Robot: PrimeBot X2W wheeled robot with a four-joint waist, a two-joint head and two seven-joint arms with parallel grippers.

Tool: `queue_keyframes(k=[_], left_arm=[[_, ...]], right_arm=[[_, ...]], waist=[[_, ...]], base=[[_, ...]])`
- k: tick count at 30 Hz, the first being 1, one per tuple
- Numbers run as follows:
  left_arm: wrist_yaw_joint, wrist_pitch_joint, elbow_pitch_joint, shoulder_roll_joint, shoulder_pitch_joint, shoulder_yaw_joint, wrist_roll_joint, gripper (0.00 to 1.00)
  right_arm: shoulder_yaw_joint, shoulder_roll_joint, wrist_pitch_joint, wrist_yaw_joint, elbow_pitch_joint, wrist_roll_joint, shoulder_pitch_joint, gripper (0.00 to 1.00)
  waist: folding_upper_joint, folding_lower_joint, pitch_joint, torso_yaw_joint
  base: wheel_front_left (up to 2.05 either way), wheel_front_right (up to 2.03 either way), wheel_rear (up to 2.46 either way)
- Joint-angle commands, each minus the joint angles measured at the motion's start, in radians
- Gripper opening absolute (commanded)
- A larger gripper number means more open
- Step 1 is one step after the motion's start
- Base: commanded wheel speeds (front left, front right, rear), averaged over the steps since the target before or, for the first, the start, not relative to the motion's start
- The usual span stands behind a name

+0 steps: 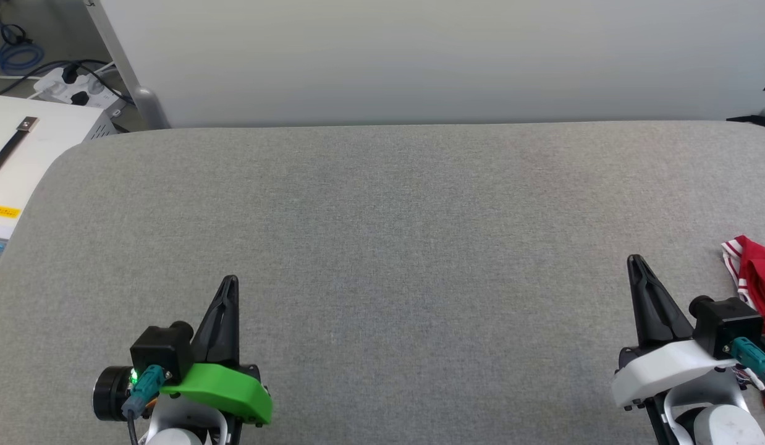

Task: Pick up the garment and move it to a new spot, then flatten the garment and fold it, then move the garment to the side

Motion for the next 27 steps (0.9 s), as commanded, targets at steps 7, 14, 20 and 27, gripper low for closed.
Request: queue_keyframes(k=[7,14,20,27], left_arm=[[0.014,0.017,-0.008,-0.011,0.002,0.005,0.026,0.0],[0.021,0.031,-0.013,-0.014,0.003,0.008,0.042,0.0],[0.027,0.043,-0.018,-0.016,0.003,0.01,0.055,0.0],[0.035,0.059,-0.023,-0.019,0.003,0.014,0.073,0.0]], right_arm=[[0.004,0.005,0.012,0.0,0.0,-0.019,0.011,0.0],[0.007,0.006,0.022,-0.001,0.0,-0.025,0.012,0.0],[0.01,0.007,0.03,-0.001,0.0,-0.031,0.013,0.0],[0.013,0.008,0.041,-0.001,0.0,-0.038,0.015,0.0]], waist=[[0.0,0.0,-0.004,-0.001],[0.0,0.0,-0.008,-0.001],[0.0,0.0,-0.011,-0.001],[0.0,0.0,-0.015,-0.002]], base=[[0.0,0.0,0.0],[0.0,0.0,0.0],[0.0,0.0,0.0],[0.0,0.0,0.0]])
